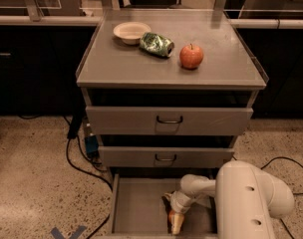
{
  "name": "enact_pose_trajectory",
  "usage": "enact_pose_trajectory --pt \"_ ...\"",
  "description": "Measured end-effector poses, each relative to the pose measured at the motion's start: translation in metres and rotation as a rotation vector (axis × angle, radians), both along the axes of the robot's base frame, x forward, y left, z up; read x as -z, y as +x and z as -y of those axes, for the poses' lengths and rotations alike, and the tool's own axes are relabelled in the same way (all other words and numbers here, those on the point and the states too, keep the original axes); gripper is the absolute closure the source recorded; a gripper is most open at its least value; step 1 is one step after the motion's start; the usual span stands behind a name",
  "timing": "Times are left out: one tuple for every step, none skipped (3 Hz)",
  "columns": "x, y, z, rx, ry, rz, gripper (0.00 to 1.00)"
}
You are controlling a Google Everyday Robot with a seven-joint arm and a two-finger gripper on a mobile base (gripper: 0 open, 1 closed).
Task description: Pick orange from bottom drawer and place on counter
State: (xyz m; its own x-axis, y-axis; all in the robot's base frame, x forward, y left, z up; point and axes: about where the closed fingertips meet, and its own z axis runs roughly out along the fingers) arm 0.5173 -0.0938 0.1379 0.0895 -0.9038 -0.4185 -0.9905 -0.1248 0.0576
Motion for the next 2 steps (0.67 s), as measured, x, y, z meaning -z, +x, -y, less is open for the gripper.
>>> enact_pose_trajectory --pt "0.0021 -0.0011 0.0128 0.023 -0.023 -0.010 0.00" --pt "-0.0058 0.0058 0.0212 0.033 -0.027 0.010 0.00"
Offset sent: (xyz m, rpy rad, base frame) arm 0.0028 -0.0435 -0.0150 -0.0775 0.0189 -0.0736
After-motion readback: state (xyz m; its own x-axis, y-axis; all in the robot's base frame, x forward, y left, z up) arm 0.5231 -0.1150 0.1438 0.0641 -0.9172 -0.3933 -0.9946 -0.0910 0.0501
